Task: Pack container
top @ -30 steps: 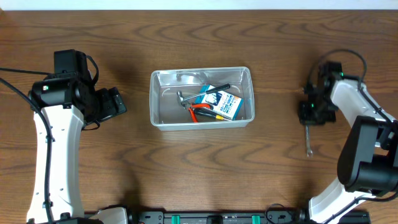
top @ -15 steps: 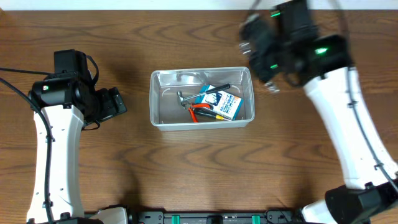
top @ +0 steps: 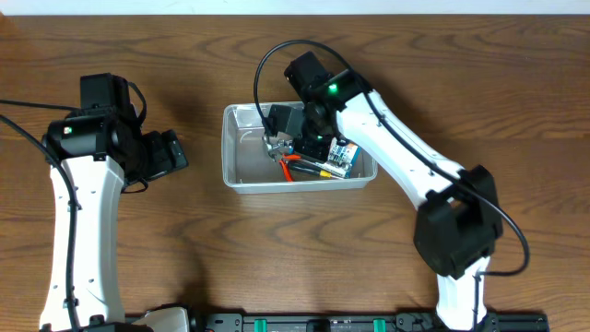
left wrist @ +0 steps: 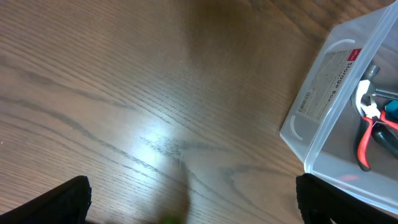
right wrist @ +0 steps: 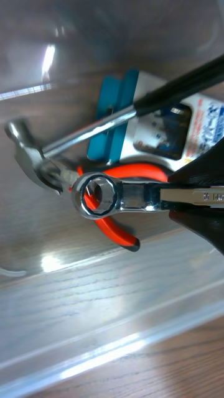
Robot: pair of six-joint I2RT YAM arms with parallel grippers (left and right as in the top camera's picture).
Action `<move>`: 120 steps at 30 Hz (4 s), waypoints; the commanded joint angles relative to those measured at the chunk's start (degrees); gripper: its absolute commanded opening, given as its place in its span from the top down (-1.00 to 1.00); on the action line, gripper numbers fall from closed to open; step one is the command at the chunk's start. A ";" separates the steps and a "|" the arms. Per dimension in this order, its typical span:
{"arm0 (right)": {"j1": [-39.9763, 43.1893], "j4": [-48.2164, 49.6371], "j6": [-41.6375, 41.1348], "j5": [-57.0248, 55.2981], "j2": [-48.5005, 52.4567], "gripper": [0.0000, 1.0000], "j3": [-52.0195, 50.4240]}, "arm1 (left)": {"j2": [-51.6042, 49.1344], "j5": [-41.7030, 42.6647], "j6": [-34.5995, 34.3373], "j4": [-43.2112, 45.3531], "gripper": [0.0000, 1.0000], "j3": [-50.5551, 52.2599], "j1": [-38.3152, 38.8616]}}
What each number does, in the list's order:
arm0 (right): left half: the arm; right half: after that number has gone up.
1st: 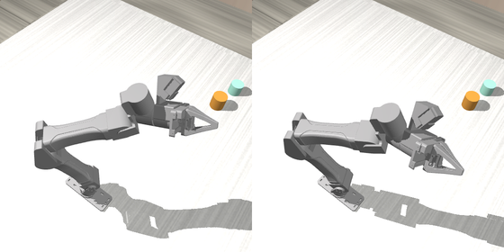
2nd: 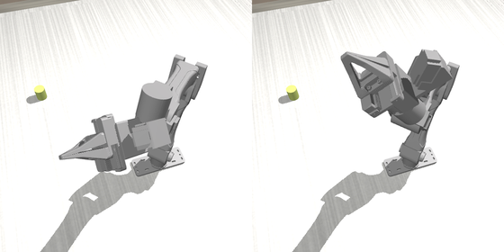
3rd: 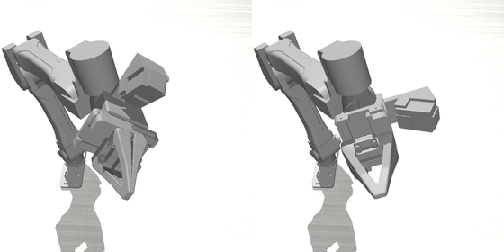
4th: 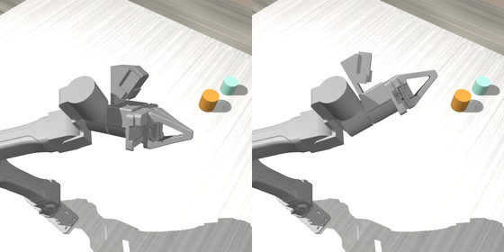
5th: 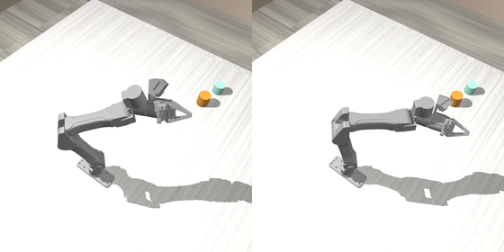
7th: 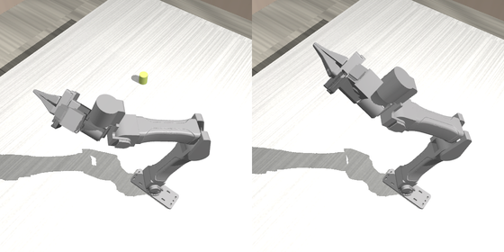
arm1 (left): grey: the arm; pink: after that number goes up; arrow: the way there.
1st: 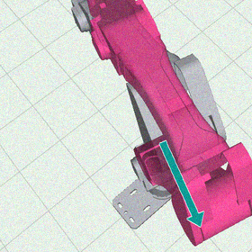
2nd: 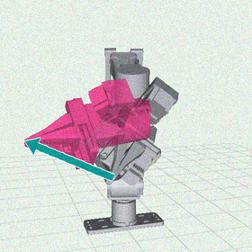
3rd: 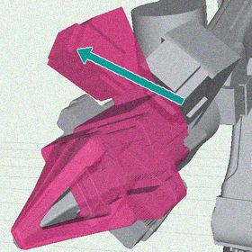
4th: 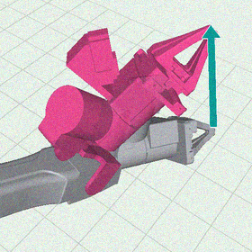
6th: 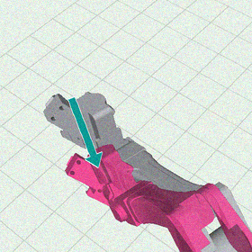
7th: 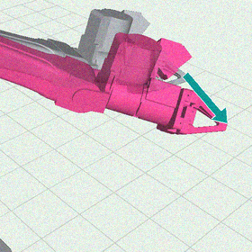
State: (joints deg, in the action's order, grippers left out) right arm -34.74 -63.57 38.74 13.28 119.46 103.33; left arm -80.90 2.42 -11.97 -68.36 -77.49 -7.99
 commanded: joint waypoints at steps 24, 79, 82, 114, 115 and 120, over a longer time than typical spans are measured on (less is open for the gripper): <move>25.29 14.56 -29.62 -7.69 -9.20 -0.98 7.54 | 7.63 -7.43 10.05 23.32 -0.96 0.46 15.08; 29.42 38.60 -32.30 -23.76 -81.64 -0.98 -74.97 | 62.99 -9.53 26.32 41.07 -0.96 51.67 18.47; 29.42 36.79 -32.30 -23.76 -81.64 -0.99 -74.97 | 62.99 -9.53 26.32 40.30 -0.96 51.67 18.47; 27.78 53.09 -39.56 -16.85 -117.61 -0.99 -93.85 | 62.99 -9.53 26.32 40.11 -0.96 51.67 18.47; 27.78 56.68 -39.56 -16.90 -118.55 -0.98 -96.08 | 62.99 -9.53 26.32 40.11 -0.96 51.67 18.47; 27.89 64.94 -39.06 -17.77 -119.21 -0.98 -101.70 | 62.99 -9.53 26.32 40.11 -0.96 51.67 18.47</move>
State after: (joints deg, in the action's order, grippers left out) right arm -6.24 0.05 0.62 -4.49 0.95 3.20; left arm -18.22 -6.46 13.61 -28.27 -25.61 10.31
